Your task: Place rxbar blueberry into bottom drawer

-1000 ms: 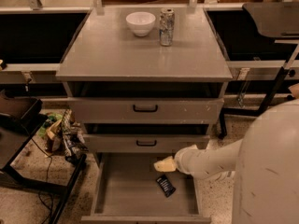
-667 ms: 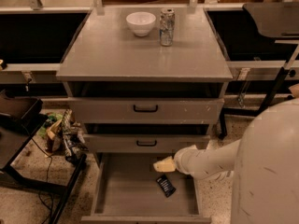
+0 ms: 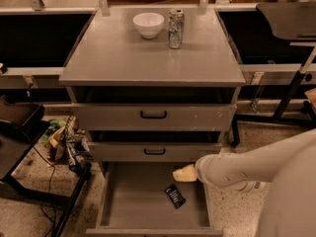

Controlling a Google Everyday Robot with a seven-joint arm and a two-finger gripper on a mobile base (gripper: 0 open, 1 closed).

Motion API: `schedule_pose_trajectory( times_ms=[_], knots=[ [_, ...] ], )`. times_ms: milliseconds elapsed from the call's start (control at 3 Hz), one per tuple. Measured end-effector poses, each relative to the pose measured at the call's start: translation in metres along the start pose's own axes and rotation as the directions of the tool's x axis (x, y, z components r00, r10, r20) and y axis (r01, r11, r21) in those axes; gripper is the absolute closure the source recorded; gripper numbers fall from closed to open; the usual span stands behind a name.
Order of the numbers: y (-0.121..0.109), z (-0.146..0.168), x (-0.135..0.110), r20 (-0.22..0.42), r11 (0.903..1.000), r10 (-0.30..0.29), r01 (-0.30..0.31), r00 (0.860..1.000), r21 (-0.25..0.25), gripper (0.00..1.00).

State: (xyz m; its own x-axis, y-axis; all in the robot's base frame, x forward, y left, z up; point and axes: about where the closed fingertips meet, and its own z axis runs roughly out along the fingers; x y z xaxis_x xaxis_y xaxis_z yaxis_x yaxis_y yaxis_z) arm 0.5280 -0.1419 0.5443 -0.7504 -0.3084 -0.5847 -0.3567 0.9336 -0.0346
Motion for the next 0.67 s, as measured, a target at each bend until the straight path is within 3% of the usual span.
schedule_pose_trajectory(
  times_ms=[333,667],
  knots=[
    [0.001,-0.038,0.000,-0.024,1.0000,-0.009,0.009,1.000,0.001,0.00],
    [-0.039,-0.060,-0.027,0.060,0.9965,0.016,-0.021,0.998,0.081,0.00]
  ],
)
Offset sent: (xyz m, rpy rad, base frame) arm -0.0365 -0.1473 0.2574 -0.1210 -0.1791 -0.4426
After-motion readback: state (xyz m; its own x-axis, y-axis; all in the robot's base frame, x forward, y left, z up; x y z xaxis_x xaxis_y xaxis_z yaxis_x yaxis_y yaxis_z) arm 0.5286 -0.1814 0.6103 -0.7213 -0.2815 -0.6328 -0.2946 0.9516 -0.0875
